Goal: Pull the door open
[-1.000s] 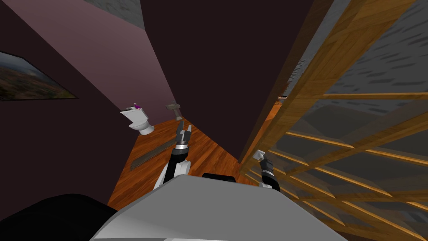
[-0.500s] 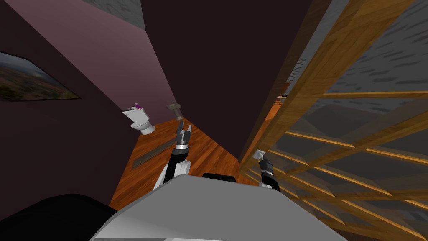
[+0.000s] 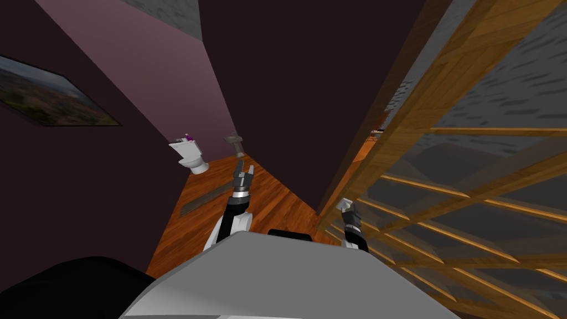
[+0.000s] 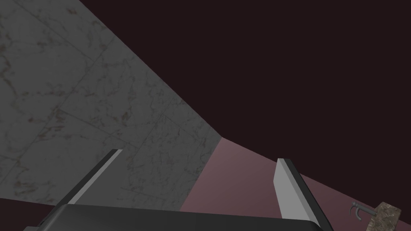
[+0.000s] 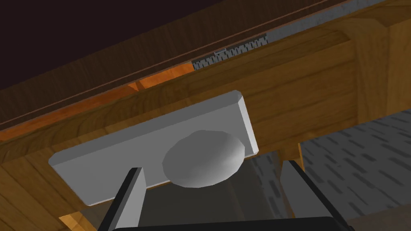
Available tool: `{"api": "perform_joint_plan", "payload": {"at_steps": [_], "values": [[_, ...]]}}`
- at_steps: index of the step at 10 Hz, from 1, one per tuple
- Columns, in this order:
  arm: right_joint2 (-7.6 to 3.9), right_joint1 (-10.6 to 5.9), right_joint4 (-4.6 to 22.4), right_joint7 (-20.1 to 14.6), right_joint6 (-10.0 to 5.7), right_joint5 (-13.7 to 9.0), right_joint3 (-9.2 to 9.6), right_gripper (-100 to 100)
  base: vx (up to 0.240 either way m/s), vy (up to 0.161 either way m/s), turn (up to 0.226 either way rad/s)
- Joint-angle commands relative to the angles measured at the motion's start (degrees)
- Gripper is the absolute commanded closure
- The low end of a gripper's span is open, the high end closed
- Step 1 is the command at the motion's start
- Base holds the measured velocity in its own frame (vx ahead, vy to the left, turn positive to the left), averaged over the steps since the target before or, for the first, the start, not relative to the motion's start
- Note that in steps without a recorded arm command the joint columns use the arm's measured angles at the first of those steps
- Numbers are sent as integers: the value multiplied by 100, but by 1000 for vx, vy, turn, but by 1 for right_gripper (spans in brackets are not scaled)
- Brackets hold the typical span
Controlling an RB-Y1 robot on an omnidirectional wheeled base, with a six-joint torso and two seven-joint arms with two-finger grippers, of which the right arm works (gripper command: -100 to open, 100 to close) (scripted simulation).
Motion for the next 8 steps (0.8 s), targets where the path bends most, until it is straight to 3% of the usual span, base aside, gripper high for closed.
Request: {"api": "perform_joint_plan", "payload": {"at_steps": [1, 8], "values": [[26, -23, -2, -286, -15, -124, 45, -100, -80, 8, 53], [117, -77, -38, -1201, -51, -503, 182, -100, -57, -9, 38]]}}
